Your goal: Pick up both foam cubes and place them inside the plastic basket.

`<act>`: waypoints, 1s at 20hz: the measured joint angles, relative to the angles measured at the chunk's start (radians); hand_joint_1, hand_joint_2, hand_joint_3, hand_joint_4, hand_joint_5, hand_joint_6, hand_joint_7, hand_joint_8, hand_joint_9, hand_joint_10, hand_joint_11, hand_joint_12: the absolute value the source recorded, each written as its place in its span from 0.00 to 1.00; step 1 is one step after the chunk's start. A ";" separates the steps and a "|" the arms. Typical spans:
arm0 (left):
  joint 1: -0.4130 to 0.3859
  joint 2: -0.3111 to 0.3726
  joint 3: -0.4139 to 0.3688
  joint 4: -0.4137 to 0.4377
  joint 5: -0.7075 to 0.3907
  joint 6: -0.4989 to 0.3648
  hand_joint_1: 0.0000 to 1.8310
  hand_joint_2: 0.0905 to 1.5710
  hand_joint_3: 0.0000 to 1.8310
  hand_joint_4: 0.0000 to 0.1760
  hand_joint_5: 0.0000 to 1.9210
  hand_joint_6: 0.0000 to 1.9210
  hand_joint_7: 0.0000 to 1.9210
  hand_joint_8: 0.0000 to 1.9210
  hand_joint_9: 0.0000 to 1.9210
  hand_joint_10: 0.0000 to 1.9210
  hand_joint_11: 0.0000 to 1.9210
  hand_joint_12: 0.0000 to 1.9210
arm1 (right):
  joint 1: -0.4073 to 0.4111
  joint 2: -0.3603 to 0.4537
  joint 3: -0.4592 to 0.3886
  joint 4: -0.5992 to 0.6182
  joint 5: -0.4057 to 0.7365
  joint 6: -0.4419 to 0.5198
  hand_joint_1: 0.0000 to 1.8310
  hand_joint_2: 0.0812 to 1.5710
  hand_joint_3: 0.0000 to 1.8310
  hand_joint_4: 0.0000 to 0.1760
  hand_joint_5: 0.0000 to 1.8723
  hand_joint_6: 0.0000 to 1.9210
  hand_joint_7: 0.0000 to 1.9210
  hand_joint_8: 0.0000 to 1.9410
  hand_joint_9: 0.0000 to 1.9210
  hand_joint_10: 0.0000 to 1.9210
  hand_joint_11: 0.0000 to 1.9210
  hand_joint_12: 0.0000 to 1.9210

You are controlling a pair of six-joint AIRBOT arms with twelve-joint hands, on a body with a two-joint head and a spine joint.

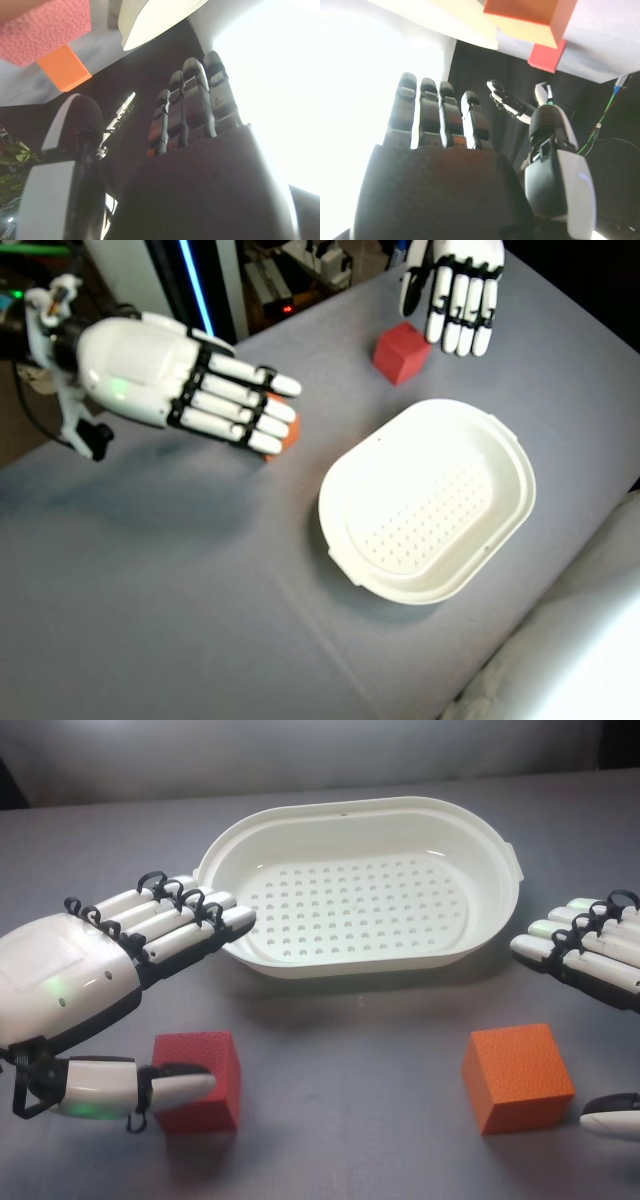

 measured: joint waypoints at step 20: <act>0.066 -0.063 0.019 0.000 0.085 -0.058 0.37 0.59 0.00 0.03 0.00 0.00 0.05 0.00 0.08 0.01 0.00 0.30 | 0.005 -0.143 0.106 0.024 -0.077 0.051 0.36 0.65 0.00 0.00 0.00 0.00 0.00 0.00 0.00 0.00 0.00 0.00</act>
